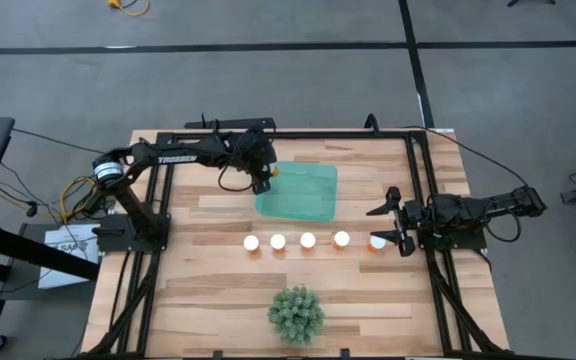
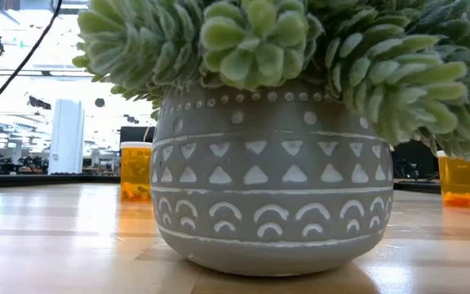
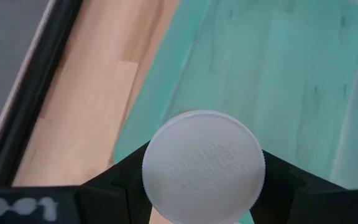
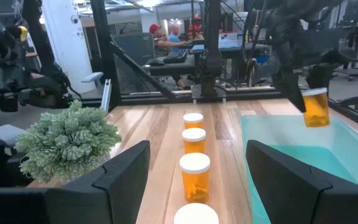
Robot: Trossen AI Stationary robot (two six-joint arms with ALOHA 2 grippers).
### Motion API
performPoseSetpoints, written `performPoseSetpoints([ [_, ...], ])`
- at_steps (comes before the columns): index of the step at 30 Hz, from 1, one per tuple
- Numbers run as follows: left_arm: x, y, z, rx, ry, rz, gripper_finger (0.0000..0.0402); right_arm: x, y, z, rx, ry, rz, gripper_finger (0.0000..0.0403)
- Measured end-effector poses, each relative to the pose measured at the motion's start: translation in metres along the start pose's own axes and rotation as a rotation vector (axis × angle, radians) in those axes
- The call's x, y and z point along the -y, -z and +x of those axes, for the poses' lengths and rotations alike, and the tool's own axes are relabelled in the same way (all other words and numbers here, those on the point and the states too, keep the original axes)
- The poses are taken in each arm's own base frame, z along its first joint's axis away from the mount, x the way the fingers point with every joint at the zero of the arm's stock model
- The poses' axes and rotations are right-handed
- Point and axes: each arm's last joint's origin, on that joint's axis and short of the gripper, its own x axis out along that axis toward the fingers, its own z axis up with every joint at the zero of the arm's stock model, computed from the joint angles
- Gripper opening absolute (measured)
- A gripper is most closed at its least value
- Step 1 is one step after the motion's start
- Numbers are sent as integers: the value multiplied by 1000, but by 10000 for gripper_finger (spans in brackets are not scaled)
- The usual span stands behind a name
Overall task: Pick and place pill bottles into a basket
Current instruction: Put the orange pill bottle into the green bin
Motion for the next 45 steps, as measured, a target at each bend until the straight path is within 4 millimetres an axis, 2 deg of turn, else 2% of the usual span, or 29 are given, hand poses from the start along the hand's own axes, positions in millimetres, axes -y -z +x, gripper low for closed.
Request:
performPoseSetpoints([
  [6,2,2,21,-69,9,5,186,0,0,0,1,0,0,260],
  [11,-1,0,26,-100,9,-3,186,0,0,0,1,1,0,260],
  [19,-9,2,23,-114,14,-28,186,0,0,0,1,1,0,260],
  [33,-9,0,24,-93,13,-26,188,0,0,0,1,0,0,260],
  [45,-9,0,24,-90,11,-22,241,0,0,0,0,0,0,260],
])
